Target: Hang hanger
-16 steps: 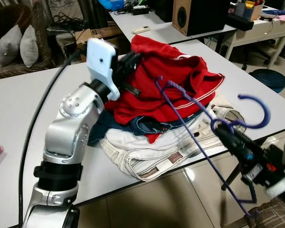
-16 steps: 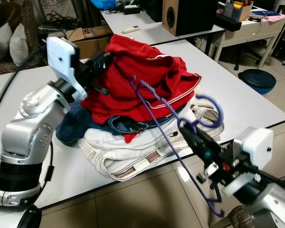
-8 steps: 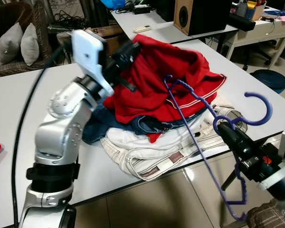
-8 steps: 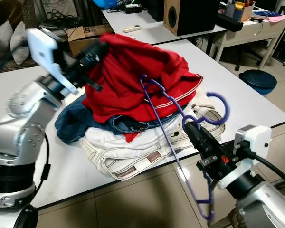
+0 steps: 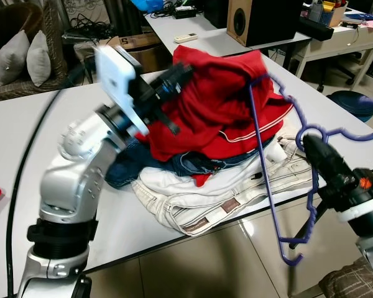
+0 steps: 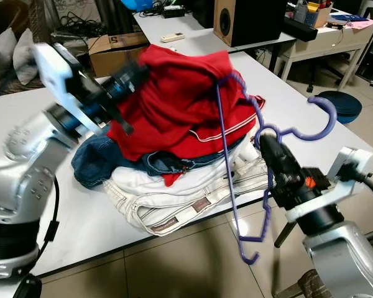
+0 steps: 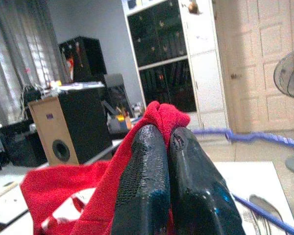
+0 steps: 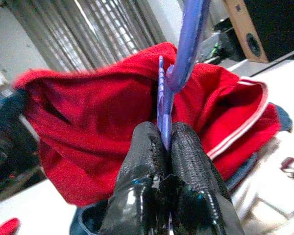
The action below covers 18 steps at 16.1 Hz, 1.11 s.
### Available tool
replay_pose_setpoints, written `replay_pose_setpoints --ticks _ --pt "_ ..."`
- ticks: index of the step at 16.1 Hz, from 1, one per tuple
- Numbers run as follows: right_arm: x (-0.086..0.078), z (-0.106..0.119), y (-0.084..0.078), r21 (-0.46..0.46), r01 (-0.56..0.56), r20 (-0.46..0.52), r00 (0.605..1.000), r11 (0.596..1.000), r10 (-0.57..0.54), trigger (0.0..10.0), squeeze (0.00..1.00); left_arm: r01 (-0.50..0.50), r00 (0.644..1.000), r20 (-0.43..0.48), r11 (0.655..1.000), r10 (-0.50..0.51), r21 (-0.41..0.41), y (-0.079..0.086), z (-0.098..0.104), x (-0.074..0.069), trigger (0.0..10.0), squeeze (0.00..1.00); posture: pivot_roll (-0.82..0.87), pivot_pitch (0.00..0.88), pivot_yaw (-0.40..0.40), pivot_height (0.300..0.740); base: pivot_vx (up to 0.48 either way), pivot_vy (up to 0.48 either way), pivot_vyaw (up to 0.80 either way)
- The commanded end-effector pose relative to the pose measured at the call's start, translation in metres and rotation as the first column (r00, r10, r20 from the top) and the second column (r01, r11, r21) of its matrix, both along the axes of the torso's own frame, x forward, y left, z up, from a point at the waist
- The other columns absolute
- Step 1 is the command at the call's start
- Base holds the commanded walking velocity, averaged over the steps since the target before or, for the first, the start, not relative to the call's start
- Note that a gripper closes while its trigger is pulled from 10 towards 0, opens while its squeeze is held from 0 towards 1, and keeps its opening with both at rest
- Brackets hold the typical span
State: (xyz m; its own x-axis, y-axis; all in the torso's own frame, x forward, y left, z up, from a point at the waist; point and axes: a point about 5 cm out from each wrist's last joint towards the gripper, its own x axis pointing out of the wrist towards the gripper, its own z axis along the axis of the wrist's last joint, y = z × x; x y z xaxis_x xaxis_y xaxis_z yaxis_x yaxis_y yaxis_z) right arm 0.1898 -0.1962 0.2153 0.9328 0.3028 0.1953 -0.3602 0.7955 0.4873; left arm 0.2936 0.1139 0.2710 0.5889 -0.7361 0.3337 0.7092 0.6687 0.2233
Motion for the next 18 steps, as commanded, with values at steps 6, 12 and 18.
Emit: replay_pose_setpoints --ticks 6,12,18 --pt "0.019 -0.017 0.017 0.1 -0.014 -0.185 0.982 0.995 0.033 10.0 0.0 0.002 0.999 0.053 0.998 0.001 -0.062 -0.008 0.014 0.0 0.0 0.0 -0.09 0.0 0.081 0.74 0.0 0.0 0.0" --pt "0.009 -0.028 0.034 -0.117 -0.182 -0.231 0.961 0.976 0.152 10.0 0.0 -0.113 0.992 0.041 0.985 0.119 -0.133 -0.008 0.023 0.013 0.0 0.0 -0.08 0.0 0.076 0.74 0.0 0.0 0.0" --pt "0.029 -0.034 0.027 -0.11 -0.155 -0.259 0.958 0.982 0.122 10.0 0.0 0.066 0.993 0.103 0.985 -0.05 -0.161 -0.017 0.034 -0.008 0.0 0.0 -0.06 0.0 0.058 0.74 0.0 0.0 0.0"
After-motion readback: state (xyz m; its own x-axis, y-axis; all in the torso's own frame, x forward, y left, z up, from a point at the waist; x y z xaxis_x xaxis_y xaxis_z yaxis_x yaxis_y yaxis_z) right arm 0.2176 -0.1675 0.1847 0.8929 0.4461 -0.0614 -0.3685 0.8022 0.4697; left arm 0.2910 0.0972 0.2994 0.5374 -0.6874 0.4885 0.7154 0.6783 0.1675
